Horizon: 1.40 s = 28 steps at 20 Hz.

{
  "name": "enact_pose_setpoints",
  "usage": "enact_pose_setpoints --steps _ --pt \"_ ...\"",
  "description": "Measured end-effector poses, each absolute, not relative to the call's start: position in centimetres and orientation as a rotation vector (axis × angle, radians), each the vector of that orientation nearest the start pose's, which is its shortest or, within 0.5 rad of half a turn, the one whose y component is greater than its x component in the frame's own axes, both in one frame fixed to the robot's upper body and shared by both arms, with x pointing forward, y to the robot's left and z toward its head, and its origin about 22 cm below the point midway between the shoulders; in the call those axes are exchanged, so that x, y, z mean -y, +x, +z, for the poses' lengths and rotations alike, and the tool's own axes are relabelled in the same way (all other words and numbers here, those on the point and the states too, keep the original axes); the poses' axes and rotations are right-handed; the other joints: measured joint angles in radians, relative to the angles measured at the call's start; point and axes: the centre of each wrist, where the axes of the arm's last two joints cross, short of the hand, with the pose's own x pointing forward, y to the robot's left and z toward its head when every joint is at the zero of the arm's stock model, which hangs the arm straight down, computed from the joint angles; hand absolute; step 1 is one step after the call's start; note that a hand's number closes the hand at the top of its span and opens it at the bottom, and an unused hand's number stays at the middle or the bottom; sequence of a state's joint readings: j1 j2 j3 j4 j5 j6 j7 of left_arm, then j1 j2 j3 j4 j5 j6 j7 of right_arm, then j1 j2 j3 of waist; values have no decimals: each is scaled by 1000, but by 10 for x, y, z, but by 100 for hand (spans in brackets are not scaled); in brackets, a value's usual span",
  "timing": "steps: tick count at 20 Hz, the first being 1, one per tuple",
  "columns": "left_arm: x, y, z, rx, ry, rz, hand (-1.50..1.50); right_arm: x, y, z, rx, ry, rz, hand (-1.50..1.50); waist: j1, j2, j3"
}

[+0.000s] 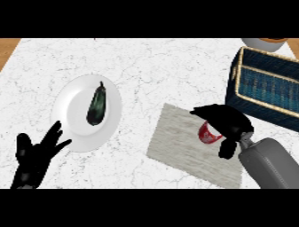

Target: Pick the can from the placemat and place it in the basket

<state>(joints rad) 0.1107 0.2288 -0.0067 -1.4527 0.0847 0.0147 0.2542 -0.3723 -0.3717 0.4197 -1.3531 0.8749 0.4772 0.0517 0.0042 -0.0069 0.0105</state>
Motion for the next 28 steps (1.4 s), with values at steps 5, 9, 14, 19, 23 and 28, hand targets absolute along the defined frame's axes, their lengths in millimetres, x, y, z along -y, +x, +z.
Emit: enact_pose_setpoints --steps 5,9,14,19,23,28 --pt "-297 208 -35 1091 159 -39 0 200 313 36 1152 -542 1739 150 1 1 -1" --pt "-298 207 -38 1103 160 -28 0 198 314 31 1183 -581 1778 150 1 -1 -1" --pt "-299 209 -33 1087 157 -35 0 203 317 26 1224 -606 1789 150 0 -1 -5" --pt "-300 206 -34 1083 161 -26 0 167 321 29 1106 -770 1548 150 -7 -2 -4" --pt "-299 204 -35 1086 160 -31 0 130 321 42 1015 -925 1278 150 -9 -5 -4" --pt "-295 205 -35 1089 143 -33 0 111 321 93 1177 -948 840 150 2 -5 -3"
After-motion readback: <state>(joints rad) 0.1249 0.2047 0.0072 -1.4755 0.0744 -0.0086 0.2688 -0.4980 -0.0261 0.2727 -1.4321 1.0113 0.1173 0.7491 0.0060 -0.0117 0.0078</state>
